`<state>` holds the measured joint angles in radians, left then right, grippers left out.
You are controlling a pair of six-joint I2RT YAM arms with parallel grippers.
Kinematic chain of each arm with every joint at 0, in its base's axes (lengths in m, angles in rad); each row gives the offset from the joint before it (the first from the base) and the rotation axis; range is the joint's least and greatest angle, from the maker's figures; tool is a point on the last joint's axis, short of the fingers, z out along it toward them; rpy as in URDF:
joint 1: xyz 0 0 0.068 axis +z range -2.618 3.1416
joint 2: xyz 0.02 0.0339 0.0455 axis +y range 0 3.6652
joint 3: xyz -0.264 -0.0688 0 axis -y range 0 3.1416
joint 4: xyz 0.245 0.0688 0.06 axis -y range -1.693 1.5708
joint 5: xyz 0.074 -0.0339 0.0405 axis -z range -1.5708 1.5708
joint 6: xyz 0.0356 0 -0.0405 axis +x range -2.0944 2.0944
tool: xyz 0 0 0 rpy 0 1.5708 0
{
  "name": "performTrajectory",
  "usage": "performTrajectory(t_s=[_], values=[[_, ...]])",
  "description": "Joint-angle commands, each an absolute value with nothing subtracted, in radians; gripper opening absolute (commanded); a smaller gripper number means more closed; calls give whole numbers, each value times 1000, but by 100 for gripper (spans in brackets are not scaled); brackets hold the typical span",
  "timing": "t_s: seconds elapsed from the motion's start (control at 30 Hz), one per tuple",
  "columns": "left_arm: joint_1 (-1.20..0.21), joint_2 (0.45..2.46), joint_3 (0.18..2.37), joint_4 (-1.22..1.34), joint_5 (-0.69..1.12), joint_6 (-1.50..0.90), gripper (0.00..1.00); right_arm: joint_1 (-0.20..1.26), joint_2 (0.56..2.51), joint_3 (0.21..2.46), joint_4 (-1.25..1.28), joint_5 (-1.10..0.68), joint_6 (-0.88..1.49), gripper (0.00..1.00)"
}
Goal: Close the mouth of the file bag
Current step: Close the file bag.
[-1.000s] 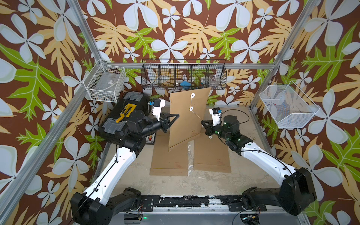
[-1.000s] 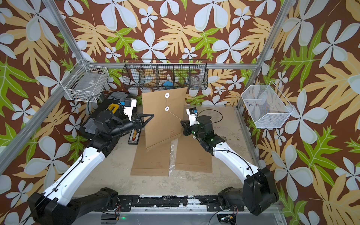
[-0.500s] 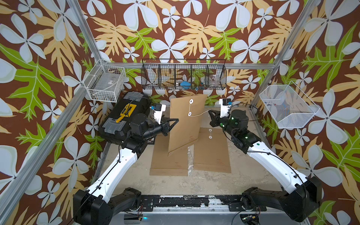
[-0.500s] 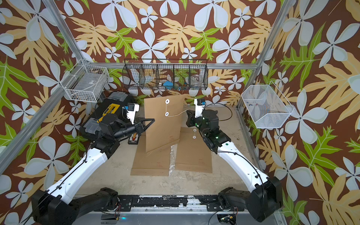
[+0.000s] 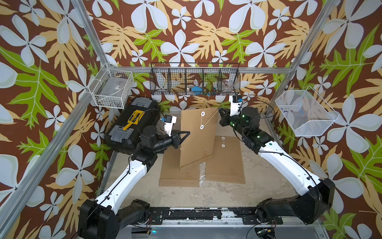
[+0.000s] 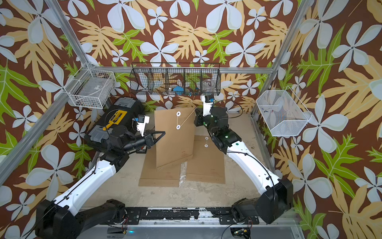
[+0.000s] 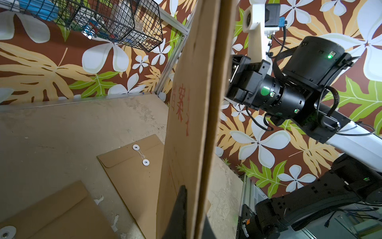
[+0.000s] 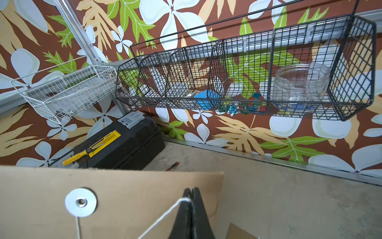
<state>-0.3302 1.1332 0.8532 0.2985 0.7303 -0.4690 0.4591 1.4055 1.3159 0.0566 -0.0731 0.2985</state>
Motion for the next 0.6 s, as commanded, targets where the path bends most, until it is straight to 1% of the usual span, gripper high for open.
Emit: performTrajectory(t_s=[0.0,0.2,0.4,0.57], values=[[-331,1125,840,374,755,-493,0,462,1425,1340,51,-78,284,0],[-330,1111,844,393,745,-510,0,464,1421,1308,66,-67,288,0],[-334,1135,828,389,756,-512,0,471,1438,1380,32,-73,279,0],[-370,1144,817,376,749,-491,0,500,1474,1425,7,-77,276,0]])
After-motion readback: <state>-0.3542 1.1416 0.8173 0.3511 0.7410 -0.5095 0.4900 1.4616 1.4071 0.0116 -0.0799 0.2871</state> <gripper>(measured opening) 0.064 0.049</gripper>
